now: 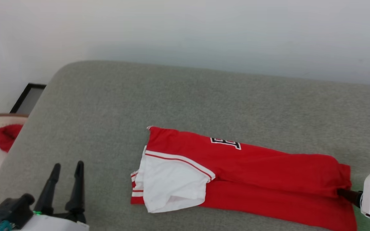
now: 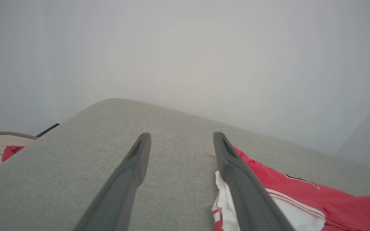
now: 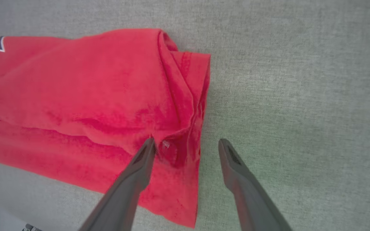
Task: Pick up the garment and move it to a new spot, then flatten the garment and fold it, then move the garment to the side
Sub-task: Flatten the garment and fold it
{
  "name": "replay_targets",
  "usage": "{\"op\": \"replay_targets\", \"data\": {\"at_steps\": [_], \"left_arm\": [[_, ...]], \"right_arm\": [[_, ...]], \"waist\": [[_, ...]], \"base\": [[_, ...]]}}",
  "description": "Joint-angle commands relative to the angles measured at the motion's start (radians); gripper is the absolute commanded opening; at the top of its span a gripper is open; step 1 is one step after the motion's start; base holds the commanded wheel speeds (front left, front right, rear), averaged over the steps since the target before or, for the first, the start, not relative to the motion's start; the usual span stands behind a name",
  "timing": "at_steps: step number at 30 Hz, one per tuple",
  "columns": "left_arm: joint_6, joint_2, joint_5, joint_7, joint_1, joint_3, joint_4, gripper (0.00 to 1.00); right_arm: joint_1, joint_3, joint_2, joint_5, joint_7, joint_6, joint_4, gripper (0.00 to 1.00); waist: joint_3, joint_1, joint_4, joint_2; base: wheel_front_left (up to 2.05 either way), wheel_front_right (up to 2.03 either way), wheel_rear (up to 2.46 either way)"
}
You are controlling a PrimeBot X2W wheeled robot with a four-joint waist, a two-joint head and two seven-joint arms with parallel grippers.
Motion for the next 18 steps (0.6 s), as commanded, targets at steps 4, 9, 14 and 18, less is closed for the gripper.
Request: {"op": "replay_targets", "data": {"at_steps": [4,9,14,18], "left_arm": [[-0.014,-0.043,0.021,-0.003,-0.036,0.014,0.017,1.0],[-0.014,-0.053,0.031,-0.003,-0.047,-0.011,0.017,1.0],[-0.014,-0.061,0.032,-0.003,-0.053,-0.01,0.015,1.0],[-0.014,-0.07,0.028,-0.003,-0.047,0.001,0.016,1.0]], "right_arm": [[-0.041,0.002,0.023,0.008,0.016,-0.001,0.078,1.0],[-0.055,0.053,0.033,0.042,0.079,0.0,0.148,0.0],[-0.08,0.065,0.017,0.06,0.089,0.0,0.173,0.0],[-0.116,0.043,0.005,0.07,0.084,-0.001,0.188,0.0]], "waist": [[0.059,0.0,0.053,0.0],[0.082,0.0,0.069,0.0],[0.091,0.0,0.072,0.0],[0.092,0.0,0.067,0.0]], "base": [[0.0,0.0,0.0],[0.0,0.0,0.0],[0.0,0.0,0.0],[0.0,0.0,0.0]]}}
